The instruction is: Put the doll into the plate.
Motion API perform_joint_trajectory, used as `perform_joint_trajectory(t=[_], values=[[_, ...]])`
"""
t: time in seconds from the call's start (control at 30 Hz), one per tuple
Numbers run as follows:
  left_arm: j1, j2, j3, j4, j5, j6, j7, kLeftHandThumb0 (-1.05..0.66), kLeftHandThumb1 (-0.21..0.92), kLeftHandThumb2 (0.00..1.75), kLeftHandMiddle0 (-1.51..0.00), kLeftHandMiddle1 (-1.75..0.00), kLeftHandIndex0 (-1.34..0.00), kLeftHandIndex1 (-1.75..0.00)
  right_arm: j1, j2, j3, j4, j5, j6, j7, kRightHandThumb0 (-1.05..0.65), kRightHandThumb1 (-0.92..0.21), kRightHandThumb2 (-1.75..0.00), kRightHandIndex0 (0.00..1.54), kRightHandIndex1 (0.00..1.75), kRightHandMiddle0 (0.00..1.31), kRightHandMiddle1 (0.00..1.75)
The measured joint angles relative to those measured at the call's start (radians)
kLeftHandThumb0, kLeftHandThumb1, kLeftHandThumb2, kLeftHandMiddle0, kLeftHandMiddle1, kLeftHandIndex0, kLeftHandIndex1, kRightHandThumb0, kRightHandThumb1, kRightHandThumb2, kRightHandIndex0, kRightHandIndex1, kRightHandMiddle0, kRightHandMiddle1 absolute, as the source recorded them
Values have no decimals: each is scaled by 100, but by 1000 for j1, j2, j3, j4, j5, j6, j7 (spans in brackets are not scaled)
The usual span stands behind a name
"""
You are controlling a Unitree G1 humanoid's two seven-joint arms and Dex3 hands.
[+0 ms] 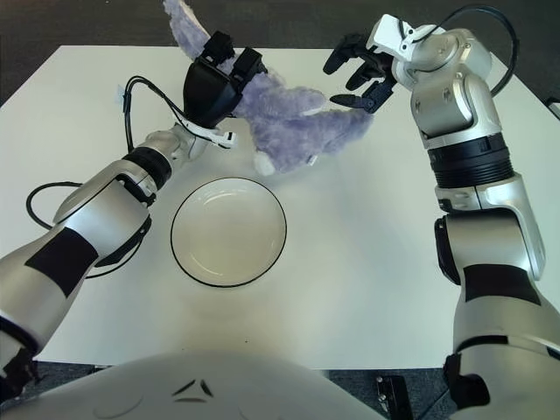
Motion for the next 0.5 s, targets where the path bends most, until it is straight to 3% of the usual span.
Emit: perform_joint_trajectory(t=[0.2, 0.5], values=[[0, 0, 6, 1, -8, 27, -42, 49, 26, 138, -65, -175, -94, -175, 11, -14, -8, -26, 0, -14, -1, -55, -39, -88, 23, 67, 0, 77], [0, 0, 20, 3, -24, 49, -102, 49, 25, 139, -66, -175, -92, -175, 35, -30, -21, -60, 2, -16, -1, -46, -33, -97, 22, 58, 0, 83]])
